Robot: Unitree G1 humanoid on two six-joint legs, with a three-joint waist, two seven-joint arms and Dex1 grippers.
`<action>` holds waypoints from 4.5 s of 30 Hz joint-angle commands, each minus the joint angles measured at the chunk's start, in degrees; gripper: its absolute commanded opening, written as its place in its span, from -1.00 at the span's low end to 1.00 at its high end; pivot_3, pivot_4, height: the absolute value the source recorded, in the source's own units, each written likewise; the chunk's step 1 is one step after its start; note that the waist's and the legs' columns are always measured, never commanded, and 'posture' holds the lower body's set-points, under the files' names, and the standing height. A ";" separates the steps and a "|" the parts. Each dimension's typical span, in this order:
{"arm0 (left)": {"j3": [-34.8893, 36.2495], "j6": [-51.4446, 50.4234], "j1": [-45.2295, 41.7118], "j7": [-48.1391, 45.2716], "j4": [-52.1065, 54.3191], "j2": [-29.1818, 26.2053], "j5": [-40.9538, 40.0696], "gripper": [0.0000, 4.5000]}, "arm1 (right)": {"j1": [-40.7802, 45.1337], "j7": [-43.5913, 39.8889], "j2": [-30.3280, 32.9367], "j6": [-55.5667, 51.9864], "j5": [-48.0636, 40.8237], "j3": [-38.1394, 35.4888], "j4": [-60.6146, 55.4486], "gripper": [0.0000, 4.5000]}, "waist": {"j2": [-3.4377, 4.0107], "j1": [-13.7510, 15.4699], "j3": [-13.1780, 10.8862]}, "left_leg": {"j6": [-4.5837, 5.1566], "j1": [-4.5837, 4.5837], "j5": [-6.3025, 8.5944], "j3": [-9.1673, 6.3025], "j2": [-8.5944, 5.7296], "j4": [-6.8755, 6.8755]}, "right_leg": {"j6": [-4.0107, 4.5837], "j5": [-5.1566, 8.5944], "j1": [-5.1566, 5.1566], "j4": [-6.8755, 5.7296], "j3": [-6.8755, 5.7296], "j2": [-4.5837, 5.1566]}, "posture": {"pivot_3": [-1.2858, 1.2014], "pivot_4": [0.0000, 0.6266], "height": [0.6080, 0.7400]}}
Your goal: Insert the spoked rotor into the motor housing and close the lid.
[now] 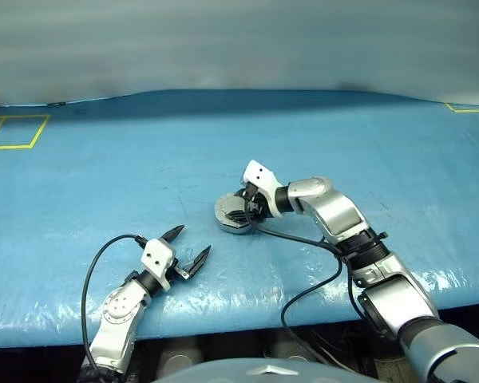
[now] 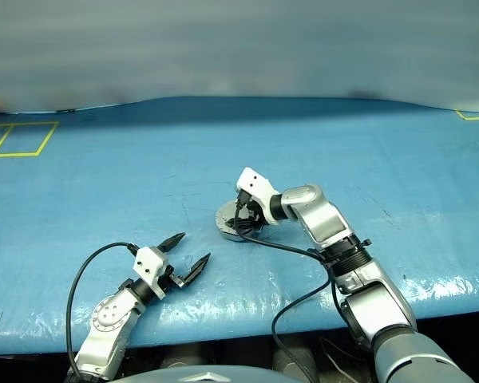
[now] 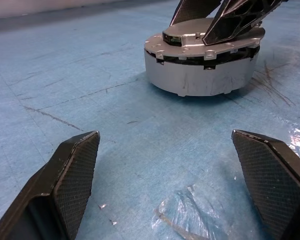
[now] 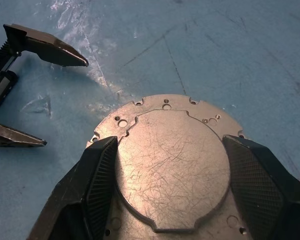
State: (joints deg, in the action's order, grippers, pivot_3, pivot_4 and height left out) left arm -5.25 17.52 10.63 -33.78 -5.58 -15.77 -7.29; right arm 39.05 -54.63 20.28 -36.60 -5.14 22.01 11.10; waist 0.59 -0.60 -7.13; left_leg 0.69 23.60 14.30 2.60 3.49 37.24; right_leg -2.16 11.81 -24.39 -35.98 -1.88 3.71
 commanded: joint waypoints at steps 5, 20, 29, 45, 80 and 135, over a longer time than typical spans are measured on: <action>-1.42 -0.98 0.98 0.12 1.02 0.01 0.68 1.00 | 0.38 0.43 0.01 1.31 1.99 1.09 2.23 0.34 | 0.00 -0.04 0.00 | 0.00 -0.01 0.00 0.00 0.01 0.08 | -0.01 -0.01 0.04 -0.01 0.03 -0.02 | 0.03 -0.52 1.00; -1.17 0.81 0.05 -0.43 -2.35 0.05 0.16 1.00 | 1.21 2.42 0.26 5.02 5.64 2.61 9.72 0.34 | -0.01 -0.09 0.00 | 0.00 -0.66 0.01 -0.05 0.08 0.40 | -0.28 0.11 0.53 -0.06 0.06 -0.08 | 0.03 -0.52 1.00; -1.33 1.66 -0.07 -0.31 -3.20 0.17 0.08 1.00 | 1.57 1.12 -0.05 4.94 4.82 2.96 11.04 0.34 | 0.02 -0.11 0.02 | -0.01 -0.86 0.02 -0.06 0.10 0.39 | -0.26 0.11 0.64 -0.09 0.06 -0.06 | 0.03 -0.52 1.00; -1.22 1.07 0.20 -0.12 -2.18 0.02 -0.03 1.00 | 2.04 -0.03 -2.04 4.87 4.31 2.13 17.50 0.34 | -0.04 -0.23 0.11 | -0.01 -0.92 0.02 -0.05 0.11 0.36 | -0.25 0.11 0.64 -0.09 0.05 -0.05 | 0.03 -0.52 1.00; -1.53 1.86 -0.19 -0.65 -3.23 0.29 0.09 1.00 | 0.44 -5.42 2.58 2.80 4.42 5.31 -3.61 0.34 | -0.10 -0.01 0.09 | -0.12 -0.43 0.08 -0.07 0.08 -0.04 | -0.01 0.29 0.10 -0.02 -0.06 -0.03 | 0.03 -0.52 1.00; -1.78 1.33 0.62 -0.17 -3.05 0.65 0.44 1.00 | 4.53 -13.40 -0.08 27.12 4.34 3.23 13.11 0.34 | -0.05 0.02 -0.09 | -0.12 -0.03 0.06 -0.05 0.08 0.26 | 0.00 -0.01 0.09 -0.09 0.10 -0.18 | 0.03 -0.52 1.00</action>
State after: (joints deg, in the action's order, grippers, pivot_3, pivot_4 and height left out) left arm -6.25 19.24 10.54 -33.79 -6.80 -15.25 -7.39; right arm 42.13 -67.50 19.96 -12.00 -1.81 25.51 24.07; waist 0.54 -0.59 -7.22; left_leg 0.56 23.57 14.37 2.55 3.57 37.53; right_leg -2.17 11.79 -24.30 -36.08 -1.78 3.54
